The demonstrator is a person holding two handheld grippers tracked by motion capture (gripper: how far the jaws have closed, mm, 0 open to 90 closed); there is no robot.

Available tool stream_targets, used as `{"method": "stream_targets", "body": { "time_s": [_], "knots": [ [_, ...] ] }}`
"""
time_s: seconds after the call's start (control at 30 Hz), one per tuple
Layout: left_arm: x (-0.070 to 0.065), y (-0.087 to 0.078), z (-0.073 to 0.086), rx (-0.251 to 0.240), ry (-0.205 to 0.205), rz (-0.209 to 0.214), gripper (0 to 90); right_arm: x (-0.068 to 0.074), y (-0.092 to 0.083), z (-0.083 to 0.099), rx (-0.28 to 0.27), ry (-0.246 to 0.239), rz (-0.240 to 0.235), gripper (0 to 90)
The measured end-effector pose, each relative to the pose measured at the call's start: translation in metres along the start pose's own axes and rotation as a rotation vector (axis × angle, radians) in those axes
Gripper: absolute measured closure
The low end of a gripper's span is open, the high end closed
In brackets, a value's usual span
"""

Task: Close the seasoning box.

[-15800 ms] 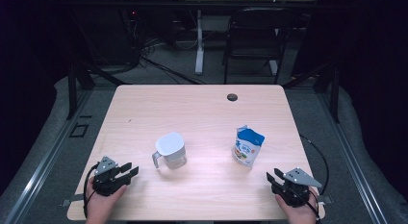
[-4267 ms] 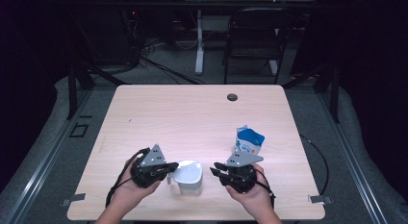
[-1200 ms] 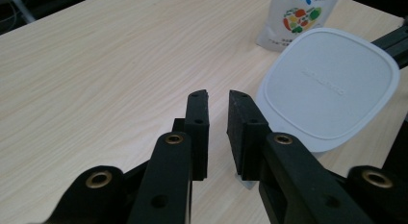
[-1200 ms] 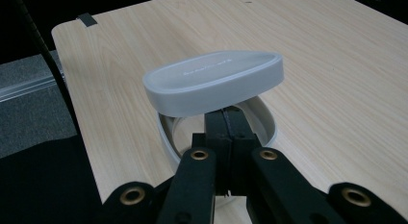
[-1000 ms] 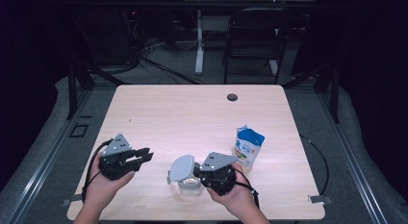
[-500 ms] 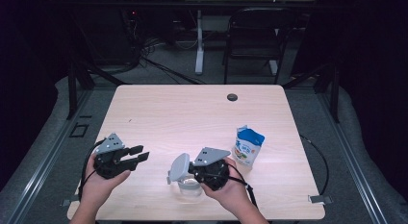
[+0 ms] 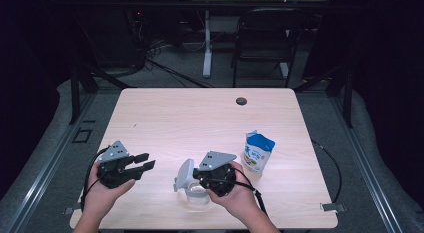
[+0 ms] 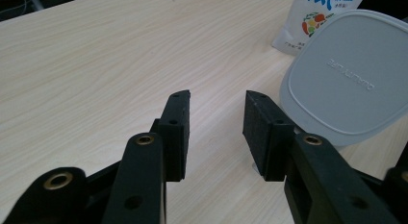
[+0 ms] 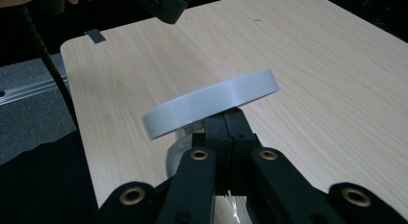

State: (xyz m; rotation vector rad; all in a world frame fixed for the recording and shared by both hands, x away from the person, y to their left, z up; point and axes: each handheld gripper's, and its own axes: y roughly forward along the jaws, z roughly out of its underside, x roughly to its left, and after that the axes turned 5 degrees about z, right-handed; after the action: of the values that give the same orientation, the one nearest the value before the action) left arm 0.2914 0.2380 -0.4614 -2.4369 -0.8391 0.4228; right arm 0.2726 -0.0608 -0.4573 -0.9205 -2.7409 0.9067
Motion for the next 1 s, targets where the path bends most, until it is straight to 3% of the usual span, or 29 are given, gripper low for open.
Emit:
{"method": "stream_targets", "body": {
  "time_s": [1.0],
  "knots": [
    [0.0,-0.001,0.0,-0.036,0.005,0.009,62.6,0.009,0.005,-0.021,-0.028,-0.035,-0.003,90.0]
  ]
}}
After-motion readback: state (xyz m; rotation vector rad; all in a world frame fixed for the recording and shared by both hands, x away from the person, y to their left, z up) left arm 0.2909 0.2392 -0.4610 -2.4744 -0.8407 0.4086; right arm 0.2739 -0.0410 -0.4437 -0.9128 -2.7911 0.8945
